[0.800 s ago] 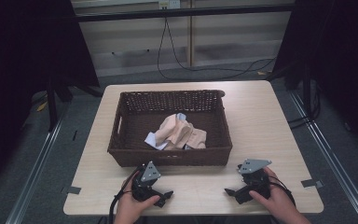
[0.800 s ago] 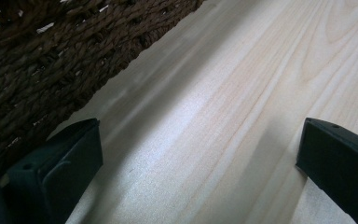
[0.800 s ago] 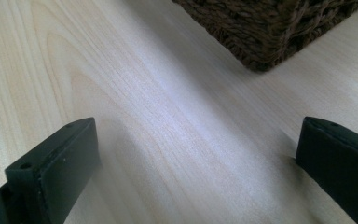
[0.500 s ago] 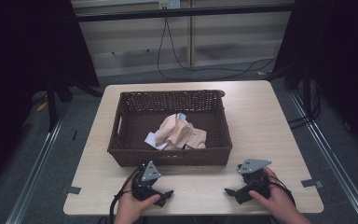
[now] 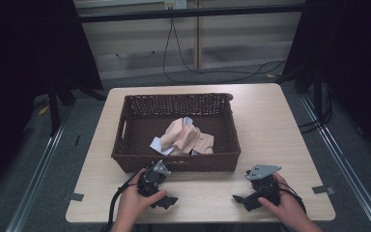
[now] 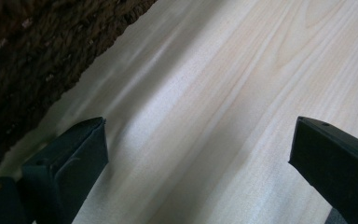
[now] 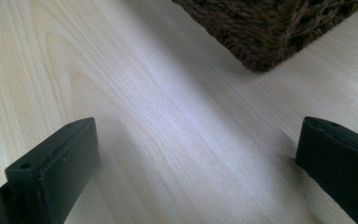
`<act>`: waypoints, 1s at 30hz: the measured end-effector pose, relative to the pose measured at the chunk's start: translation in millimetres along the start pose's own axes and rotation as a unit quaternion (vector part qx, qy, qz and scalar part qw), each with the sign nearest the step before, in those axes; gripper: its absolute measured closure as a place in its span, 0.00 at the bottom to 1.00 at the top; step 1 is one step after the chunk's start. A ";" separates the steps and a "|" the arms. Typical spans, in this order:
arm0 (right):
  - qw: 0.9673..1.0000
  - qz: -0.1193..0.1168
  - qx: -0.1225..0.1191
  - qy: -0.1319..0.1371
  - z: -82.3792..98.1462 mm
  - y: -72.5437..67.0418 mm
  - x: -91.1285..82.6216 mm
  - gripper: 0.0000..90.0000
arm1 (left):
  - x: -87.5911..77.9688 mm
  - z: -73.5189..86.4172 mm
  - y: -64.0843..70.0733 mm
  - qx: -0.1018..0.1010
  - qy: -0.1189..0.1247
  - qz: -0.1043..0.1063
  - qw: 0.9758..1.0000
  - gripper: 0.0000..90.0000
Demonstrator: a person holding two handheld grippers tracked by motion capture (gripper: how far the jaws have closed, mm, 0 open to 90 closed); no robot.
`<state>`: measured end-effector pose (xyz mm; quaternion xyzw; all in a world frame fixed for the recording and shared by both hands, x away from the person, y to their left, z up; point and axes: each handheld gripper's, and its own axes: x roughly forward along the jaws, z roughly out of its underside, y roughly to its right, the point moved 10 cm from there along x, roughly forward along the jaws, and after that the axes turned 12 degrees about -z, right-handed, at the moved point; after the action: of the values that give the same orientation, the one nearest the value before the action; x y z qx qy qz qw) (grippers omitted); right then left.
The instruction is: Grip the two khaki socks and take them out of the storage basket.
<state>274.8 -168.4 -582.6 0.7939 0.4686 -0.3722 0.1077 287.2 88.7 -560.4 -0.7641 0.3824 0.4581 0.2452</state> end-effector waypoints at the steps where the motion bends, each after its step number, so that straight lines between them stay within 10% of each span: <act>1: 1.000 0.000 0.000 0.000 0.0 0.0 0.0 0.00 | -0.5 -0.9 0.4 0.002 -0.004 0.002 1.000 0.04; 30: 1.000 0.000 0.000 0.000 0.0 0.0 0.0 0.00 | -44.7 -40.4 -0.5 0.022 -0.065 0.053 0.996 0.05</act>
<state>274.8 -168.4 -582.6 0.7940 0.4685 -0.3722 0.1078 295.5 75.8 -502.1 -0.7056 0.4160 0.5104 0.2618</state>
